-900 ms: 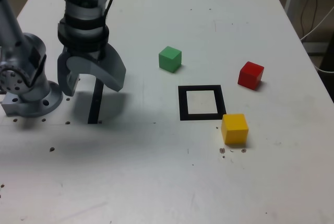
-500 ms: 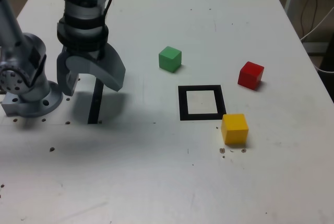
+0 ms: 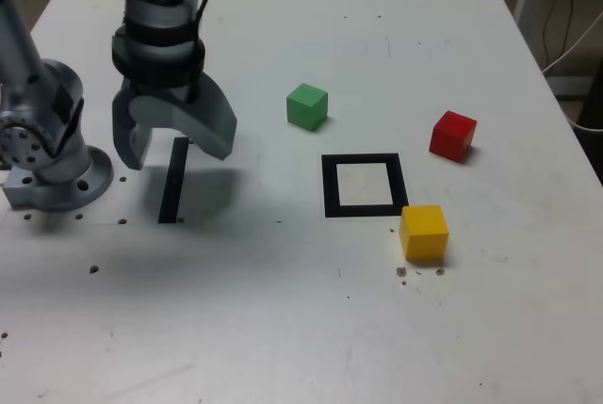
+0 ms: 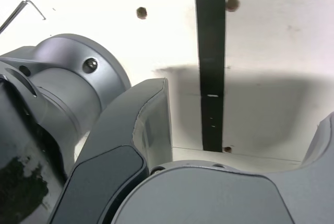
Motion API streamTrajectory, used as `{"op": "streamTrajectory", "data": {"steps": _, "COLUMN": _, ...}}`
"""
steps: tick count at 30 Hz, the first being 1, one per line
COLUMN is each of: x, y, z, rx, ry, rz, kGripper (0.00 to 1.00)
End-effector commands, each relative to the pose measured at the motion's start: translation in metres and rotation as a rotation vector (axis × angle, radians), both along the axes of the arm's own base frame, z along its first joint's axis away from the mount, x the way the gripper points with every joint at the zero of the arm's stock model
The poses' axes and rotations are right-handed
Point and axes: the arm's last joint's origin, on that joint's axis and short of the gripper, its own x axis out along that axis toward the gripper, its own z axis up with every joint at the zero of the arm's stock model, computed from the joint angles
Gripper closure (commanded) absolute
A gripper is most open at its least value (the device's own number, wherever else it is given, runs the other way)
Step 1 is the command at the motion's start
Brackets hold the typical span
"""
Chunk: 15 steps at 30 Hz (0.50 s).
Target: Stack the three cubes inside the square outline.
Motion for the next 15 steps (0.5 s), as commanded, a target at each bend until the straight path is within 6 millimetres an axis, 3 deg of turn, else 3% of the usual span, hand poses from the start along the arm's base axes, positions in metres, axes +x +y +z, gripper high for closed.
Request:
{"op": "streamTrajectory", "data": {"steps": 1, "x": 0.007, "y": 0.000, "z": 0.001, "rx": 0.001, "ry": 0.004, "rz": 0.002, "kGripper": 0.01}}
{"op": "streamTrajectory", "data": {"steps": 15, "x": 0.054, "y": -0.007, "z": 0.018, "rx": 0.018, "ry": -0.003, "rz": -0.032, "kGripper": 0.01}}
